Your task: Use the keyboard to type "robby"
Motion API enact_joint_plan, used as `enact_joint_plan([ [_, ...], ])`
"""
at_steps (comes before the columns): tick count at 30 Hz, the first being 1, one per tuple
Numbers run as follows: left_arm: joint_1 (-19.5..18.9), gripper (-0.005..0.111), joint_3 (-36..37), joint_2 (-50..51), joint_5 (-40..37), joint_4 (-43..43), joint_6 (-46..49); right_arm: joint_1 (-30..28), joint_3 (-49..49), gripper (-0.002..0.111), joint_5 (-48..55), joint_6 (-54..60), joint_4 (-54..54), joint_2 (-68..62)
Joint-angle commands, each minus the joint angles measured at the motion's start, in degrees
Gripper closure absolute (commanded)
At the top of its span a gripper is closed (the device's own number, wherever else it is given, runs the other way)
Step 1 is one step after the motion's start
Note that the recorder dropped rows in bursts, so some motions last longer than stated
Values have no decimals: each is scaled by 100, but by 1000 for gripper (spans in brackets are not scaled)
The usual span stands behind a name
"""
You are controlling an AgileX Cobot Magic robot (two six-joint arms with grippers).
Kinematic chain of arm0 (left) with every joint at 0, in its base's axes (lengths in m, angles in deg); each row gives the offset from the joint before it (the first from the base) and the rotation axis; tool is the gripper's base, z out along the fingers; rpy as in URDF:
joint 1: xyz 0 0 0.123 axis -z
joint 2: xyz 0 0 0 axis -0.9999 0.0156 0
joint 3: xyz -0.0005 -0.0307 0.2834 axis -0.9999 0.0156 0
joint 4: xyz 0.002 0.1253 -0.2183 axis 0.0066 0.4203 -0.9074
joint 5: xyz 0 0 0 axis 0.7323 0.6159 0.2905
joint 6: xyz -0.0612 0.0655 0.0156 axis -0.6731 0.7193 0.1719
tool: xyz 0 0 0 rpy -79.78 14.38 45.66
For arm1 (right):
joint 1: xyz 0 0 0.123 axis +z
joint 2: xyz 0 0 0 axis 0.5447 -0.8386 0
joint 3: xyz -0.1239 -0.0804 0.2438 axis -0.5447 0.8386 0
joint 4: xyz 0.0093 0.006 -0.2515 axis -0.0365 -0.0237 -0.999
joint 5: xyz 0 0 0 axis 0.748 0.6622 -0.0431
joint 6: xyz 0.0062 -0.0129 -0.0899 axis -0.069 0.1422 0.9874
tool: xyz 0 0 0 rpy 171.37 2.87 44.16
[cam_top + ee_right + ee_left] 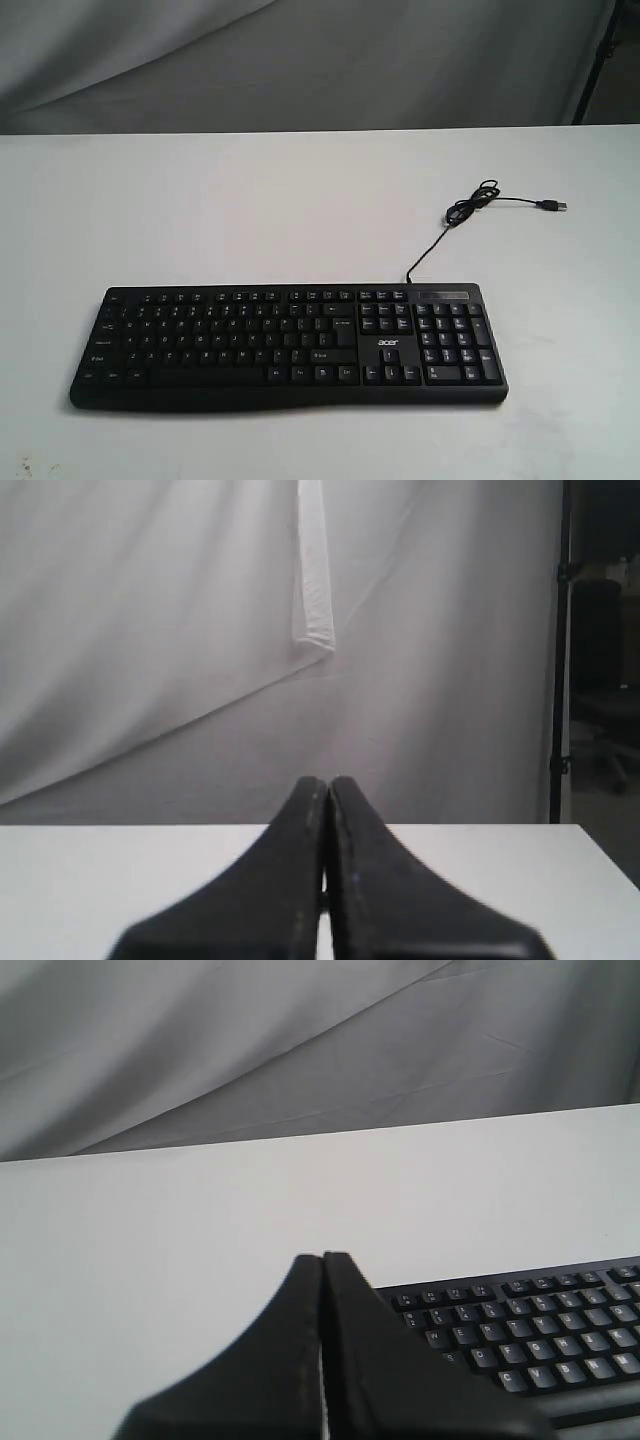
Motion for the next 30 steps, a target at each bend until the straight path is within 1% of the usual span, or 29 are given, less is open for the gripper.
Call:
enact_joint_plan([
  [1,36,107,25,-20,31,27,-16,-42,20,108,-421,13,-56,33],
  [8,36,107,25,-20,31,27,-16,-42,20,108,-1658,2,-56,33],
  [10,36,107,25,-20,31,27,-16,-42,20,108,-2214,-12,-56,33],
  [12,36,107,25,-20,31,27,-16,-42,20,108,-2693,-341,-56,33],
  [17,36,107,25,-20,31,27,-16,-42,20,108,-3806,-1656,-19,33],
  [21,36,107,25,-20,31,27,-16,-42,20,108,-4623,-1770,-11,33],
  [24,36,107,25,-20,31,27,-16,-42,20,108,-5017,-1851,65,33],
  [26,36,107,25,-20,31,27,-16,-42,20,108,-5194,-1964,345,33],
  [28,36,107,25,-20,31,27,-16,-42,20,108,-4991,-2482,456,33],
  [30,36,107,25,-20,31,27,-16,-42,-153,108,-3763,-2888,436,33],
])
